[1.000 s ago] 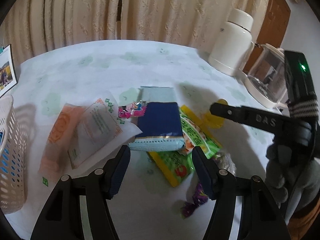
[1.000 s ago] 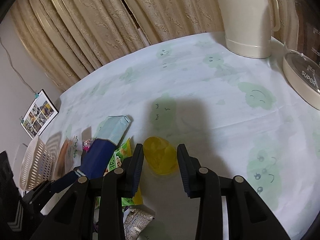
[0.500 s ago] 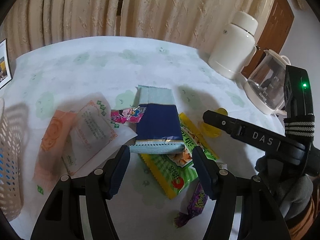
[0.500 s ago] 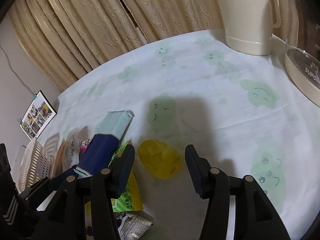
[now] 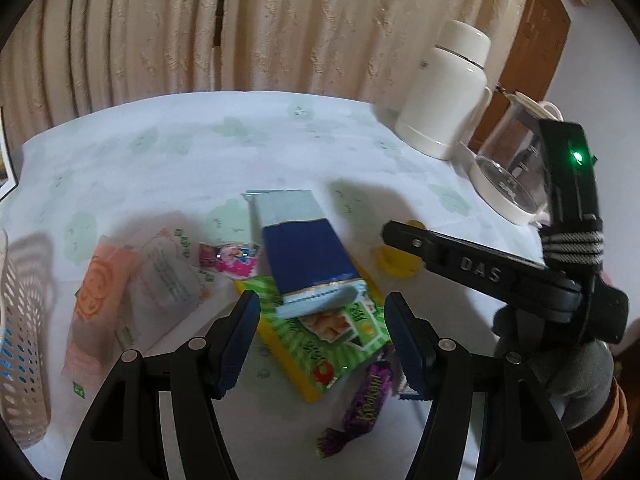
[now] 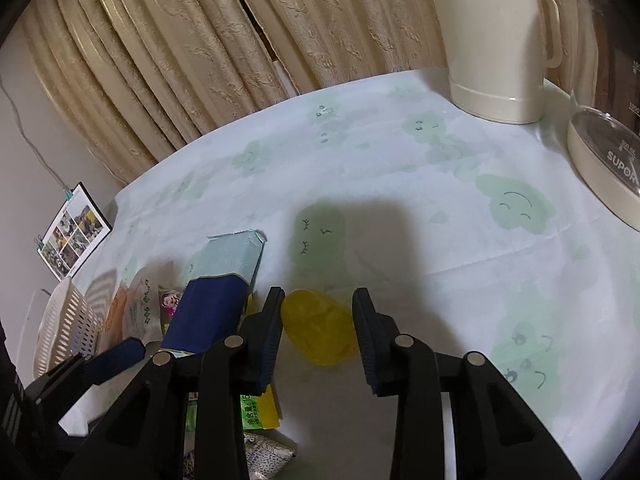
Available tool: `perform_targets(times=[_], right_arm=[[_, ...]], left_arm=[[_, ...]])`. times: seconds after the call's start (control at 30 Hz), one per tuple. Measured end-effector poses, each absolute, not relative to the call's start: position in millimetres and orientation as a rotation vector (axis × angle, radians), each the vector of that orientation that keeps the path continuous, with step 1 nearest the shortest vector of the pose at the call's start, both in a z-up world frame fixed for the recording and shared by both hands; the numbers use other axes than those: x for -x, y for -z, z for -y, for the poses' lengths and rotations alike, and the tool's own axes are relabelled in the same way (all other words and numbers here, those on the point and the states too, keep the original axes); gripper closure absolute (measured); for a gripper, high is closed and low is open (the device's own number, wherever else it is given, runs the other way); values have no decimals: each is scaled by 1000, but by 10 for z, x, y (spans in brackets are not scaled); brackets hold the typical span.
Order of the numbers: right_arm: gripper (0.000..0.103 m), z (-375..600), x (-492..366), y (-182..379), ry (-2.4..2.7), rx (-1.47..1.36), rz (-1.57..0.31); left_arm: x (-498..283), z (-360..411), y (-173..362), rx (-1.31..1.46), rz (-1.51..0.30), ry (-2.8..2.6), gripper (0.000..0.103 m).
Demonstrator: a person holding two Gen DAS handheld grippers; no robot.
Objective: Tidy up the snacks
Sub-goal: 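Lower the left tool over the dark blue wafer pack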
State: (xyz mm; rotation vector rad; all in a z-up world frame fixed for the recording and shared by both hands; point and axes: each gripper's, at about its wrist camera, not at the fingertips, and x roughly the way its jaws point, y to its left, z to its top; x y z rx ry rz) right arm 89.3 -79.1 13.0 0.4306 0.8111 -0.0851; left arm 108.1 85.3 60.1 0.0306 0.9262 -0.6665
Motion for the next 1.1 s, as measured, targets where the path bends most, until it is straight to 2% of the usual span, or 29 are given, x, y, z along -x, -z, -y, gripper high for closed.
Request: perform_targets(times=[0.53,0.87,1.1], right_arm=[[72,1057,-812,-158,156,-507,-794],[72,1060,-824,-161,158,-504,-796],[72,1050,-817,-157,158,-504,-795]], left_arm=[[-1387,-467,-550,-40,-953,592,38],[-1576,-470,-320,25,-1025,574,37],[-1568,-469,-286,42,-1011,574,37]])
